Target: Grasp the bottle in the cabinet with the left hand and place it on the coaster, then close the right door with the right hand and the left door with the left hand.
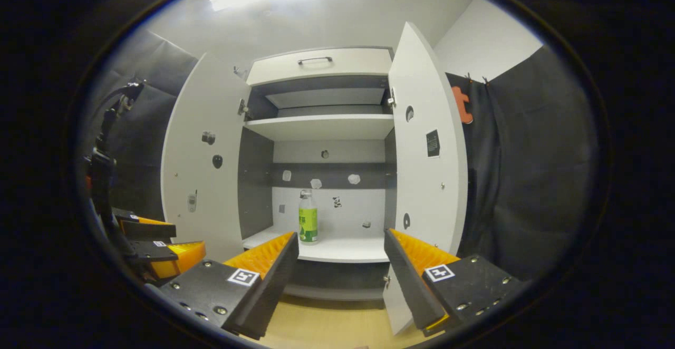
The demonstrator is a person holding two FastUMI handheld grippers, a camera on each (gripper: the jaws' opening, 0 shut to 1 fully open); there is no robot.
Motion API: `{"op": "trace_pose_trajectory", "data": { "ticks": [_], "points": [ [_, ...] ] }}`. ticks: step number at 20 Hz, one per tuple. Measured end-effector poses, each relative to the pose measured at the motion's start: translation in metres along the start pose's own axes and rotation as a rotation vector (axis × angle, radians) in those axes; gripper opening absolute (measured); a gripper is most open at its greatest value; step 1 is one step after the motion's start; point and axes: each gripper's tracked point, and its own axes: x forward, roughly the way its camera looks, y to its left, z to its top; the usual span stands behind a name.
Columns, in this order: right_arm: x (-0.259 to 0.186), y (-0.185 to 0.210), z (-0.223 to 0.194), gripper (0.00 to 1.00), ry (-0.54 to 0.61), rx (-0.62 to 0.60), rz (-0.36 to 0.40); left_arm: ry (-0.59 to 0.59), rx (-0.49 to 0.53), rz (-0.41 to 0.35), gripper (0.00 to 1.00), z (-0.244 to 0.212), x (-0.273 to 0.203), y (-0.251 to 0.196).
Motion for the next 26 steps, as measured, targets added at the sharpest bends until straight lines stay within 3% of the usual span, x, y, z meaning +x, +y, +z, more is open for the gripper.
{"op": "trace_pose_trajectory", "data": {
  "ticks": [6, 14, 20, 23, 24, 26],
  "points": [
    [0.013, -0.011, 0.0, 0.98, 0.019, 0.01, -0.033, -0.018, -0.019, -0.006, 0.97, 0.006, 0.046, -0.008],
    [0.032, -0.032, -0.002, 0.98, 0.053, 0.055, -0.106, -0.035, -0.041, 0.005, 0.97, 0.012, 0.155, -0.023],
    [0.04, -0.036, -0.018, 0.98, 0.046, -0.062, -0.14, -0.03, -0.05, -0.013, 0.97, 0.019, 0.235, -0.036],
    [0.043, -0.024, -0.042, 0.98, 0.12, -0.052, -0.101, -0.036, -0.035, -0.018, 0.97, 0.022, 0.266, -0.042],
    [0.044, -0.019, -0.053, 0.94, 0.169, -0.022, -0.076, -0.039, -0.027, -0.022, 0.97, 0.023, 0.275, -0.045],
    [0.047, -0.014, -0.063, 0.98, 0.206, 0.019, -0.053, -0.044, -0.021, -0.03, 0.97, 0.027, 0.293, -0.05]
  ]
}}
